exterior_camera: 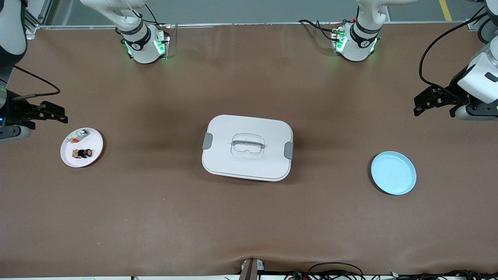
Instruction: Transfer orange switch to right arm and place
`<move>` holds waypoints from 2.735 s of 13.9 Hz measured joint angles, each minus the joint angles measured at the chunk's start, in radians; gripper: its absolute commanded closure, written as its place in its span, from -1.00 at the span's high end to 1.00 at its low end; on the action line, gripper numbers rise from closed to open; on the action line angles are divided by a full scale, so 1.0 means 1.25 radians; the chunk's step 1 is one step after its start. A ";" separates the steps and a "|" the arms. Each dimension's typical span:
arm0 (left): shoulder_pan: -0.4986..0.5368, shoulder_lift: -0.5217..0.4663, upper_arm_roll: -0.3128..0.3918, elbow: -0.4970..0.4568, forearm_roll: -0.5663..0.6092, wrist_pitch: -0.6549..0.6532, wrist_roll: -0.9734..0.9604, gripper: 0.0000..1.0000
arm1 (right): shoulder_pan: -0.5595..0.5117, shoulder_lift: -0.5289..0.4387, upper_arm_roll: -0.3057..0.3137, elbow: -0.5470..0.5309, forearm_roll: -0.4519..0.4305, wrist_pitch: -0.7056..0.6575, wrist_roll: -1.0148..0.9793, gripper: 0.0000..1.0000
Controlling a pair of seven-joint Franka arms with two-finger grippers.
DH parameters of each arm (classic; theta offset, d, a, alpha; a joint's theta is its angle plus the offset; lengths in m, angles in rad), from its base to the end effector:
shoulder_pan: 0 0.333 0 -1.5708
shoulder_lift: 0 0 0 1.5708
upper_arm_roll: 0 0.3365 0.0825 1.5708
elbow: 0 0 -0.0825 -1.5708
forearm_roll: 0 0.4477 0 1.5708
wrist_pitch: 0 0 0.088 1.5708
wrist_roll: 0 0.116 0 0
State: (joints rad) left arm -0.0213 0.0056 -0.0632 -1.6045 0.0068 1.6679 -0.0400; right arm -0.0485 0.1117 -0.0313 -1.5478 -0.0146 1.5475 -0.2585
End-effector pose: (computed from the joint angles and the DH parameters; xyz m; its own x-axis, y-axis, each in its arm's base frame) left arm 0.6274 -0.0523 0.6232 0.9973 -0.0450 0.0580 -0.0448 -0.9990 -0.0041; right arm 0.6451 -0.0523 0.5757 0.9776 0.1777 -0.1126 0.1776 -0.9840 -0.0111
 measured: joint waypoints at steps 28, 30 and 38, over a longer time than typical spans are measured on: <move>0.005 0.000 0.001 0.000 -0.005 -0.004 -0.036 1.00 | 0.001 -0.086 0.002 0.059 0.009 -0.131 0.008 1.00; 0.005 0.000 0.001 0.000 -0.005 -0.004 -0.036 1.00 | 0.001 -0.100 0.001 0.057 0.009 -0.126 0.008 1.00; 0.005 0.001 0.001 0.000 -0.005 -0.005 -0.036 1.00 | 0.009 -0.132 0.004 0.045 0.016 -0.091 0.120 1.00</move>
State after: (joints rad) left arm -0.0152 0.0072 -0.0622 -1.6050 0.0002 1.6621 -0.0845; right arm -0.0375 -0.0537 -0.0261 -1.4912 0.0048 1.4336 -0.1079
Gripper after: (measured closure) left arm 0.000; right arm 0.000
